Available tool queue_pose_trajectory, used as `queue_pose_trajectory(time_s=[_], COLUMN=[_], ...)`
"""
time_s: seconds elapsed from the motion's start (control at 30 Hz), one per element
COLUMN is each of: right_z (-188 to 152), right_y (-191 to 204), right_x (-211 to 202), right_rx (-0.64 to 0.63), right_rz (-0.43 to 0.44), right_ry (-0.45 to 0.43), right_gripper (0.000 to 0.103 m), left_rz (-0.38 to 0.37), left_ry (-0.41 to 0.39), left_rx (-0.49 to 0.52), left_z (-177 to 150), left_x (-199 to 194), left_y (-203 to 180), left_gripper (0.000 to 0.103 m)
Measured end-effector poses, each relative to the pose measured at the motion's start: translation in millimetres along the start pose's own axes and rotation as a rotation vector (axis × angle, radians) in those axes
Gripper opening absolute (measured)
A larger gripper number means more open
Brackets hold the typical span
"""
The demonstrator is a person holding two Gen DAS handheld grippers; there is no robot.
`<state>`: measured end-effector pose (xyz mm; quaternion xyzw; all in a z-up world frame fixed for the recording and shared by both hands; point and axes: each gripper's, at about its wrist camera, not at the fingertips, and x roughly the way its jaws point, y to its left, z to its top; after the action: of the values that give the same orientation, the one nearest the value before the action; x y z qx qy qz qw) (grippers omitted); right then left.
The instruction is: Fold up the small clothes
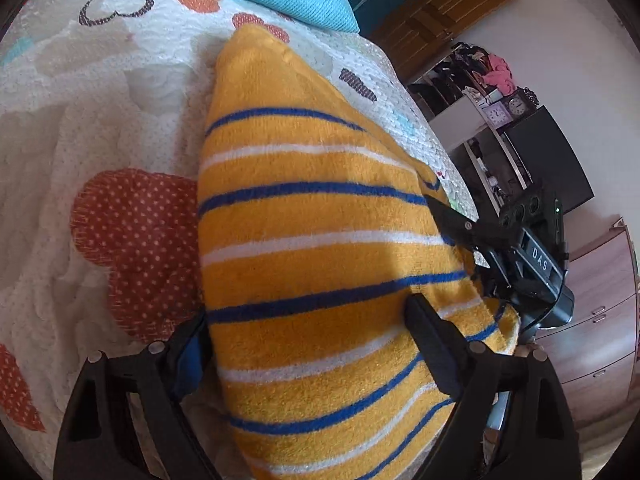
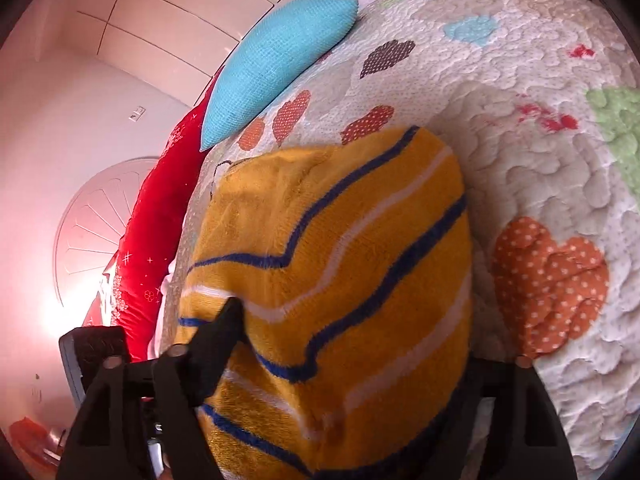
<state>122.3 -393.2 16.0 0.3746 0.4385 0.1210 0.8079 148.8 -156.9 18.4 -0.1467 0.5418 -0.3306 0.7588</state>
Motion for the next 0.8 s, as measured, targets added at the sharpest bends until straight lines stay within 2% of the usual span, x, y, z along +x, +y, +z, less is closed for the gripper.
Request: queue_pose_trajectory(time_s=[0.03, 0.07, 0.1, 0.17, 0.23, 0.33, 0.4, 0.47, 0.5, 0.53, 0.6, 0.7, 0.8], right_z=[1, 1, 2, 3, 3, 1, -1, -3, -4, -6, -10, -15, -26], right_y=[2, 6, 14, 34, 52, 70, 67, 56, 49, 45, 45, 64, 86], right_x=[3, 4, 4, 0, -3, 6, 22, 37, 39, 36, 19, -18, -49], right_rx=[0.019, 0.023, 0.009, -0.040, -0.085, -0.142, -0.135, -0.112, -0.088, -0.063, -0.038, -0.092, -0.141], right_rz=[0.019, 0.025, 0.026, 0.053, 0.090, 0.076, 0.022, -0.072, -0.062, -0.047, -0.046, -0.085, -0.029], right_ry=[0.004, -0.001, -0.007, -0.022, -0.037, -0.040, -0.016, 0.011, 0.023, 0.017, -0.019, -0.100, -0.141], right_gripper=[0.061, 0.058, 0.055, 0.054, 0.054, 0.055, 0.064, 0.066, 0.067, 0.069, 0.069, 0.070, 0.071], left_rz=[0.012, 0.013, 0.004, -0.029, -0.017, 0.026, 0.103, 0.224, 0.252, 0.237, 0.216, 0.216, 0.243], left_ry=[-0.004, -0.004, -0.008, -0.031, -0.071, -0.117, -0.113, -0.076, -0.049, -0.044, -0.069, -0.079, -0.091], left_rx=[0.003, 0.007, 0.004, -0.012, -0.009, 0.022, 0.010, -0.030, -0.036, -0.043, -0.068, -0.076, -0.072], left_z=[0, 2, 4, 10, 17, 25, 25, 19, 14, 8, -3, -18, -32], left_x=[-1, -4, -9, -26, -45, -65, -67, -58, -52, -51, -58, -70, -79], left_y=[-1, -2, -2, 0, 0, 0, 9, 23, 30, 36, 45, 52, 51], left_gripper=[0.069, 0.065, 0.057, 0.051, 0.051, 0.052, 0.058, 0.059, 0.062, 0.068, 0.074, 0.075, 0.075])
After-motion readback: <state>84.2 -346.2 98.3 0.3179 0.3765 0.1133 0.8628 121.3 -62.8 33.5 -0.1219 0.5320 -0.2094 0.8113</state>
